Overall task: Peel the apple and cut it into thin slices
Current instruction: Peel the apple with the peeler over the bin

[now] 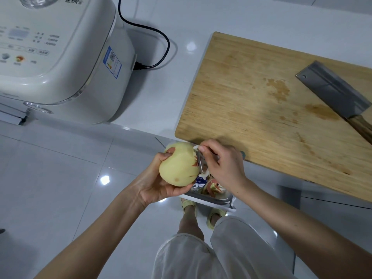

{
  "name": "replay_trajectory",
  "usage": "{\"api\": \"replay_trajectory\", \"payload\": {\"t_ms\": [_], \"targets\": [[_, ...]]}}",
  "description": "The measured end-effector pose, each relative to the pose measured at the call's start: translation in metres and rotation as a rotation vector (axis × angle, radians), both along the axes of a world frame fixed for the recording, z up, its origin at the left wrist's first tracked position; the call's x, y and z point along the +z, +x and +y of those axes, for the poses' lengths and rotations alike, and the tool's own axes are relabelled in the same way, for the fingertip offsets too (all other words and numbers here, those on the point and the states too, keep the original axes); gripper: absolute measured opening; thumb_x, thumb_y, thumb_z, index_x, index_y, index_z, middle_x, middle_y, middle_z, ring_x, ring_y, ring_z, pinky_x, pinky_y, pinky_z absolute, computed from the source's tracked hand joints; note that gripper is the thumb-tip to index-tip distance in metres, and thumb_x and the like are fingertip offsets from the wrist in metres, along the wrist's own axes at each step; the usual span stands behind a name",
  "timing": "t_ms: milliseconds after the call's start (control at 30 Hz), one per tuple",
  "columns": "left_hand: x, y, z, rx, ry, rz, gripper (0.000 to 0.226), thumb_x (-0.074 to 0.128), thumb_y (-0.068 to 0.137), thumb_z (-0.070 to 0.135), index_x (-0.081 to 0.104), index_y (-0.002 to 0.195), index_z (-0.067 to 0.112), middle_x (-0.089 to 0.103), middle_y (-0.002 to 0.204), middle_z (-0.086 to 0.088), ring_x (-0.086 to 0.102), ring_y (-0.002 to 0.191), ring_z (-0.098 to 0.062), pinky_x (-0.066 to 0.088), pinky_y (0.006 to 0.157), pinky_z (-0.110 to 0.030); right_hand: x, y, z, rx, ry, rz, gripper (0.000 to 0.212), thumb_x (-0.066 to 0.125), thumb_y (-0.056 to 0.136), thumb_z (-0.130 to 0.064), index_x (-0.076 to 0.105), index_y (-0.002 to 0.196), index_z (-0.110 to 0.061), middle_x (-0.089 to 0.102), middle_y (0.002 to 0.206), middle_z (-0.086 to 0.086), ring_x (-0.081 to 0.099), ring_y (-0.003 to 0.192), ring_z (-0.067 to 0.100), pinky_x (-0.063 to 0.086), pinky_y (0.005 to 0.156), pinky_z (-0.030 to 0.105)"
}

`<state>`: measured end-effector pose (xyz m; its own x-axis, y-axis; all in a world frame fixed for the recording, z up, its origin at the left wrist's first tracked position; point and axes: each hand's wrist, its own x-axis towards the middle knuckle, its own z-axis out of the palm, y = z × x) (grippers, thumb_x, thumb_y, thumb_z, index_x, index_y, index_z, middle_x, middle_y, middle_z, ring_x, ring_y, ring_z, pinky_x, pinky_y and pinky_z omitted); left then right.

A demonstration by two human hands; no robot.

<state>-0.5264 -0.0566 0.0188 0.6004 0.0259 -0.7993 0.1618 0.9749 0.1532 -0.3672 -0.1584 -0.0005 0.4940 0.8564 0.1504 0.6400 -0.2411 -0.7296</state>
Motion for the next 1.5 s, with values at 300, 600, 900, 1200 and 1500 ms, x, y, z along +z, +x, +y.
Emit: {"api": "replay_trajectory", "payload": {"t_ms": [300, 600, 900, 1200, 1500], "targets": [[0.016, 0.006, 0.008, 0.061, -0.049, -0.064, 0.099, 0.094, 0.024, 0.02, 0.059, 0.114, -0.001, 0.064, 0.102, -0.029, 0.066, 0.083, -0.043, 0.057, 0.06, -0.049, -0.019, -0.013, -0.009, 0.002, -0.567, 0.006, 0.021, 0.05, 0.084, -0.014, 0.063, 0.096, -0.025, 0.069, 0.075, -0.001, 0.062, 0.076, 0.023, 0.037, 0.063, 0.029], [0.008, 0.0, 0.009, 0.088, -0.122, 0.023, 0.073, 0.088, 0.042, 0.022, 0.066, 0.107, -0.001, 0.064, 0.105, -0.027, 0.066, 0.086, -0.04, 0.059, 0.065, -0.048, 0.026, -0.006, 0.002, -0.09, -0.261, 0.291, 0.023, 0.046, 0.096, -0.035, 0.061, 0.081, -0.026, 0.055, 0.052, -0.016, 0.05, 0.049, 0.001, 0.033, 0.046, 0.012], [0.007, 0.005, 0.009, 0.05, -0.039, 0.12, 0.058, 0.063, 0.071, 0.037, 0.057, 0.119, 0.005, 0.064, 0.104, -0.021, 0.066, 0.084, -0.032, 0.058, 0.07, -0.045, 0.026, -0.008, 0.018, -0.023, 0.047, -0.211, 0.025, 0.05, 0.09, -0.024, 0.064, 0.071, -0.016, 0.047, 0.043, -0.008, 0.045, 0.039, 0.015, 0.026, 0.05, 0.019], [0.008, 0.007, 0.011, 0.042, -0.003, 0.112, 0.056, 0.065, 0.07, 0.037, 0.058, 0.119, 0.01, 0.064, 0.106, -0.019, 0.066, 0.085, -0.032, 0.058, 0.072, -0.045, 0.032, -0.007, 0.02, -0.026, 0.075, -0.301, 0.028, 0.05, 0.09, -0.024, 0.064, 0.067, -0.016, 0.049, 0.043, -0.007, 0.045, 0.04, 0.016, 0.028, 0.05, 0.02], [0.011, 0.003, 0.016, 0.049, -0.111, -0.045, 0.09, 0.088, 0.037, 0.024, 0.059, 0.119, 0.002, 0.061, 0.11, -0.026, 0.064, 0.089, -0.04, 0.058, 0.068, -0.047, -0.002, -0.004, -0.002, 0.011, -0.367, -0.234, 0.018, 0.066, 0.065, 0.0, 0.059, 0.071, -0.016, 0.053, 0.048, -0.004, 0.051, 0.045, 0.021, 0.025, 0.054, 0.022]]}}
